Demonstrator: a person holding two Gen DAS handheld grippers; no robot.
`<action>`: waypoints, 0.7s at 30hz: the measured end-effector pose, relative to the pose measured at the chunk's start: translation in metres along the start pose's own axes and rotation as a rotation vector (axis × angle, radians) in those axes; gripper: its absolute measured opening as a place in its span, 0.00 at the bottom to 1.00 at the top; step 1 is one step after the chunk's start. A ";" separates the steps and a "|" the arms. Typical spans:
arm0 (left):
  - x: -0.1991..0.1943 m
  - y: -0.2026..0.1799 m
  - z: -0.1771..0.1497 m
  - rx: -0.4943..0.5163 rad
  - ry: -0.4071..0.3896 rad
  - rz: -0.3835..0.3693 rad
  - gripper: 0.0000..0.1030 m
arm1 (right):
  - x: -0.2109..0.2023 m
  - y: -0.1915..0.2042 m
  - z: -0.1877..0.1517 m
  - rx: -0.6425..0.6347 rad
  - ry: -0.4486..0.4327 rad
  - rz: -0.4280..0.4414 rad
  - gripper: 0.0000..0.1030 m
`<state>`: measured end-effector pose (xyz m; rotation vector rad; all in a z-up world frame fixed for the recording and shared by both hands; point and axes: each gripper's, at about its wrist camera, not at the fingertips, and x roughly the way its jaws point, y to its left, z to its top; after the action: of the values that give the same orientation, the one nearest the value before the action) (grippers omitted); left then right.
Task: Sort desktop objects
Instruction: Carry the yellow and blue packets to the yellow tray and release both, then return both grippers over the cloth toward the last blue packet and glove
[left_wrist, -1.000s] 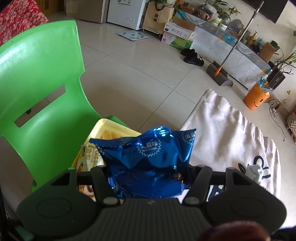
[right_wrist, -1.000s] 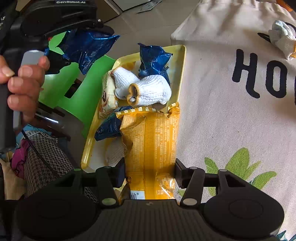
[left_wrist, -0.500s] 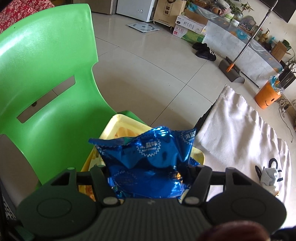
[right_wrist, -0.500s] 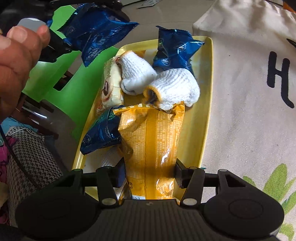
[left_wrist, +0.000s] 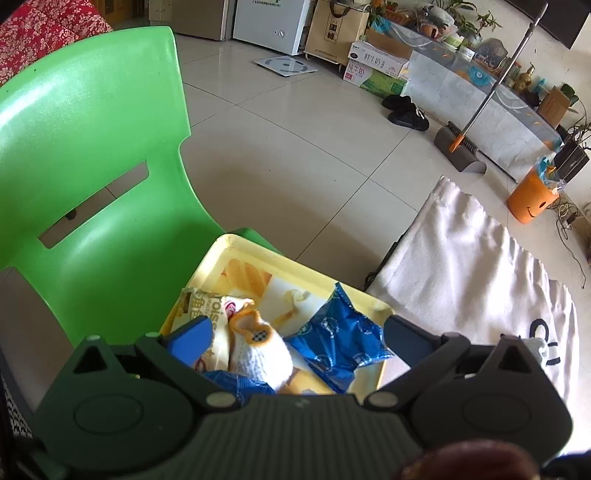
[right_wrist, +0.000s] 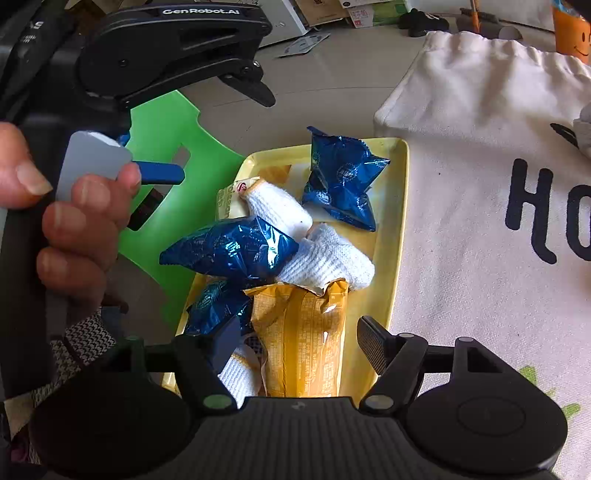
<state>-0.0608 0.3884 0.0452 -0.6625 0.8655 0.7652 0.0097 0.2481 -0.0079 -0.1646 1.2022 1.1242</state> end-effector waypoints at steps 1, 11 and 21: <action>-0.002 -0.001 0.000 -0.006 -0.001 -0.013 0.99 | -0.002 -0.002 0.001 0.005 -0.004 -0.007 0.69; -0.011 -0.019 -0.010 -0.006 -0.010 -0.059 0.99 | -0.027 -0.027 0.004 0.032 -0.016 -0.104 0.70; -0.025 -0.057 -0.035 0.099 -0.013 -0.081 0.99 | -0.067 -0.067 0.014 0.072 -0.071 -0.200 0.70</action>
<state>-0.0396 0.3219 0.0610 -0.6001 0.8540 0.6491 0.0740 0.1838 0.0223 -0.1839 1.1348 0.9041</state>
